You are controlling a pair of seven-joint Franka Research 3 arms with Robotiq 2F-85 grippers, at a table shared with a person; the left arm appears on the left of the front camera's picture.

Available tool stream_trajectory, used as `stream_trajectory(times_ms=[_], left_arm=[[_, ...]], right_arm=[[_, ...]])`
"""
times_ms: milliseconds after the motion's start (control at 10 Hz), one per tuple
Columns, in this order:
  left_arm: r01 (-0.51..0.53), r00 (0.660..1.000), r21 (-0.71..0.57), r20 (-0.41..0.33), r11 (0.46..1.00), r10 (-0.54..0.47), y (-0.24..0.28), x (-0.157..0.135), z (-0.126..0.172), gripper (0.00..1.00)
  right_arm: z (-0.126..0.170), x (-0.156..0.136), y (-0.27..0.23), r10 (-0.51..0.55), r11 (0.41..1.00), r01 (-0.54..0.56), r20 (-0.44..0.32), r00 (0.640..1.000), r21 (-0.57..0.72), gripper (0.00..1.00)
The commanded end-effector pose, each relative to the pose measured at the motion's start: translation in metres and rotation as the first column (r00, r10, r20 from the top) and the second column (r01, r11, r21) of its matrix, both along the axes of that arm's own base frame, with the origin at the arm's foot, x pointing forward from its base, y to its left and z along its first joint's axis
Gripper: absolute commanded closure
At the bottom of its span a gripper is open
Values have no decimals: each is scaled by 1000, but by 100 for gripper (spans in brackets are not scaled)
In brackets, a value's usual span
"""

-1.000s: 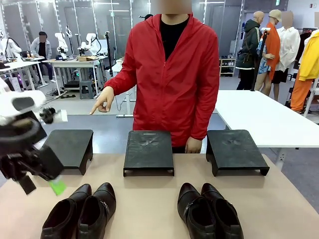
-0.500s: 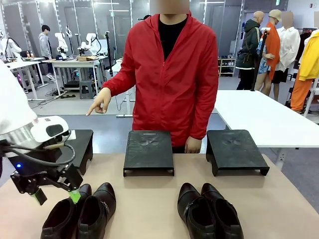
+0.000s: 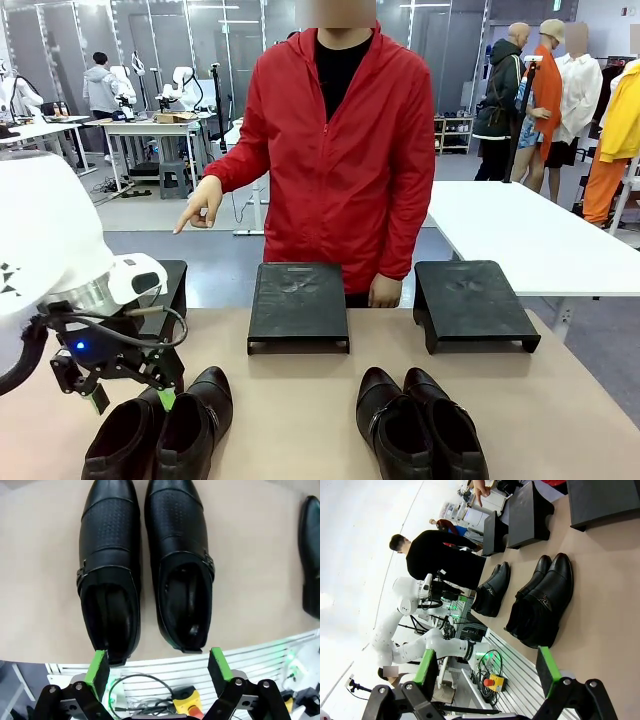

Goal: Place the shoes on the stand as instructed by the person.
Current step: Pick up one pair of Shoes and place it on the Shoes Stand indicated by the person.

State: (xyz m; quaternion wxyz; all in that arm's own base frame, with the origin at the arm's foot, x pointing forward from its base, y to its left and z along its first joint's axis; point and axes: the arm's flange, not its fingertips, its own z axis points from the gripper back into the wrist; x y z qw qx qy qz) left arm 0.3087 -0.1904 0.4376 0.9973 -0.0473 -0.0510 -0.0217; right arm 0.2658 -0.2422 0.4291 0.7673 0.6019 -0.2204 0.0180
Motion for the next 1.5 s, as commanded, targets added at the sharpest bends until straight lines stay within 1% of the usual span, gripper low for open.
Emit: stream_trajectory(times_ms=[0,100,300,600,800,1000,1200,1300,1400], left_arm=[[-32,999,11,-1,999,32,6,-16,-42,0],[-35,999,32,-5,999,35,5,-14,-50,0],[-29,1000,33,-5,999,29,5,-11,-66,0],[-56,997,44,-42,997,58,11,-9,-83,0],[-58,998,46,-37,997,60,16,-8,-95,0],[-63,997,50,-35,997,65,16,-9,-102,0],[-58,996,45,-59,997,60,16,-8,-104,0],[-71,994,46,-76,996,74,15,-8,-103,12],[-76,994,68,-76,995,81,15,-8,-103,41]], right_arm=[[1,0,-1,-1,1000,1,19,1000,9,0],[1,0,-1,-1,1000,1,19,1000,9,0],[1,0,-1,-1,1000,1,19,1000,9,0],[1,0,-1,-1,1000,1,19,1000,9,0],[1,0,-1,-1,1000,1,19,1000,9,0],[1,0,-1,-1,1000,1,19,1000,9,0],[1,0,-1,-1,1000,1,19,1000,9,0],[1,0,-1,-1,1000,1,19,1000,9,0],[1,0,-1,-1,1000,1,19,1000,9,0]])
